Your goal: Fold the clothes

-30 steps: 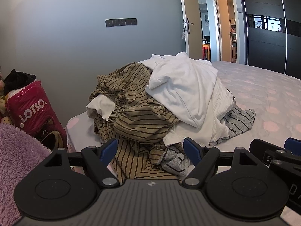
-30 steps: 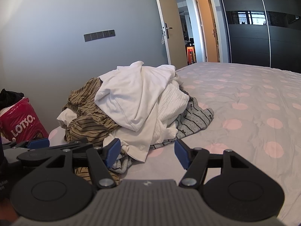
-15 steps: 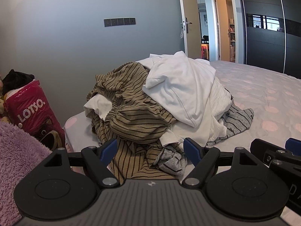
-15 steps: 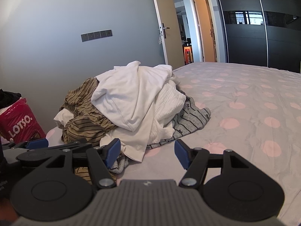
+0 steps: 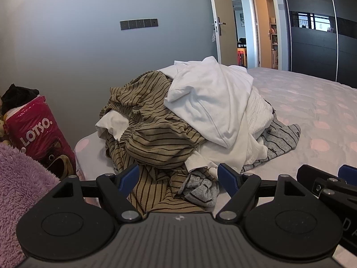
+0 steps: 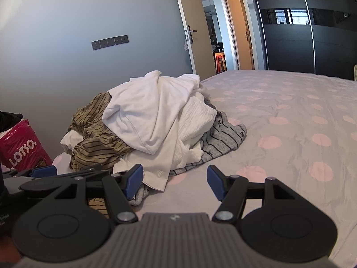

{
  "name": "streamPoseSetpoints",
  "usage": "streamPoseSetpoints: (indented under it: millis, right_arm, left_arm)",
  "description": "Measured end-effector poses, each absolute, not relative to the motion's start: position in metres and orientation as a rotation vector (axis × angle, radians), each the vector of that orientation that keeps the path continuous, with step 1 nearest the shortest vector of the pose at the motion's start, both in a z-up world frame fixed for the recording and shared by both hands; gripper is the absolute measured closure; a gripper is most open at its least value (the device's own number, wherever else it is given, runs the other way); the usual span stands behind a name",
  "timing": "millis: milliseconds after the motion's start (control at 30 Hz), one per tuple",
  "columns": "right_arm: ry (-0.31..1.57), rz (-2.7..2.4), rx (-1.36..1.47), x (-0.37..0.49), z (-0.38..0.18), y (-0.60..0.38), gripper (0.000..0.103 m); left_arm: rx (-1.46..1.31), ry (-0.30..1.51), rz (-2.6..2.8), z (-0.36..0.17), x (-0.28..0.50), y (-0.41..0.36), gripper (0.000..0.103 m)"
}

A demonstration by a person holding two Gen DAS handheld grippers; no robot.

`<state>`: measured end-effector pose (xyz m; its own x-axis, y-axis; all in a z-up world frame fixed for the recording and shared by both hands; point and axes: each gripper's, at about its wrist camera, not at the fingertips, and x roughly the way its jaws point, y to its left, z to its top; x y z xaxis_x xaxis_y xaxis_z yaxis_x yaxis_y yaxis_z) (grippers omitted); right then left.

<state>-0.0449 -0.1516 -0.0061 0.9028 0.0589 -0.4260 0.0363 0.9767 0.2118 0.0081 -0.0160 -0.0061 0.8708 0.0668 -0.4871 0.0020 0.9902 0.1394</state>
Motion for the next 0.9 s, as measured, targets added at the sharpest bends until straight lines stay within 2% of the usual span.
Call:
streamPoseSetpoints:
  millis: [900]
  right_arm:
    - [0.455,0.017,0.225,-0.0426,-0.0083,-0.1500,0.037]
  left_arm:
    - [0.137,0.532,0.029,-0.0072,0.0087,-0.0133,0.027]
